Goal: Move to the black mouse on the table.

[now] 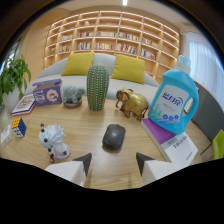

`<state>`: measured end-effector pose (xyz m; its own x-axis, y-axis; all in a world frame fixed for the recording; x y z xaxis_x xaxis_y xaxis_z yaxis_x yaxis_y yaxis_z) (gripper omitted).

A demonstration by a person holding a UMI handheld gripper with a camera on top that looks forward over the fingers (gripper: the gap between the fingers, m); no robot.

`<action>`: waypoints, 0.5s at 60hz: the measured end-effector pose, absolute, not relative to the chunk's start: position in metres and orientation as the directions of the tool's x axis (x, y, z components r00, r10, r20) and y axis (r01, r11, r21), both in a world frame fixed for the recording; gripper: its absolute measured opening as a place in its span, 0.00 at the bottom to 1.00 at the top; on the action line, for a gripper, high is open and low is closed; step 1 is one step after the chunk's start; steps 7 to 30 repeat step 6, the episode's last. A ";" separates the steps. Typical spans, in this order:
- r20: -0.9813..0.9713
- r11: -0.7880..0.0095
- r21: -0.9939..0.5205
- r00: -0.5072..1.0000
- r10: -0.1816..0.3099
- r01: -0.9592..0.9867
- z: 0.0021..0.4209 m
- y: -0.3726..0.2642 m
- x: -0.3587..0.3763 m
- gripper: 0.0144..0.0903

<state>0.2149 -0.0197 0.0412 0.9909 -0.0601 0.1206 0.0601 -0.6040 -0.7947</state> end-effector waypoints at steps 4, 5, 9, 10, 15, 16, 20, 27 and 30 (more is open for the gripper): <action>0.122 -0.606 -0.792 0.991 -0.052 0.066 0.040 -0.020 0.213 0.92; 0.121 -0.607 -0.792 0.991 -0.052 0.065 0.040 -0.020 0.213 0.92; 0.120 -0.608 -0.791 0.991 -0.053 0.064 0.040 -0.021 0.213 0.92; 0.120 -0.608 -0.791 0.991 -0.053 0.064 0.040 -0.021 0.213 0.92; 0.120 -0.608 -0.791 0.991 -0.053 0.064 0.040 -0.021 0.213 0.92; 0.120 -0.608 -0.791 0.991 -0.053 0.064 0.040 -0.021 0.213 0.92; 0.120 -0.608 -0.791 0.991 -0.053 0.064 0.040 -0.021 0.213 0.92; 0.120 -0.608 -0.791 0.991 -0.053 0.064 0.040 -0.021 0.213 0.92; 0.120 -0.608 -0.791 0.991 -0.053 0.064 0.040 -0.021 0.213 0.92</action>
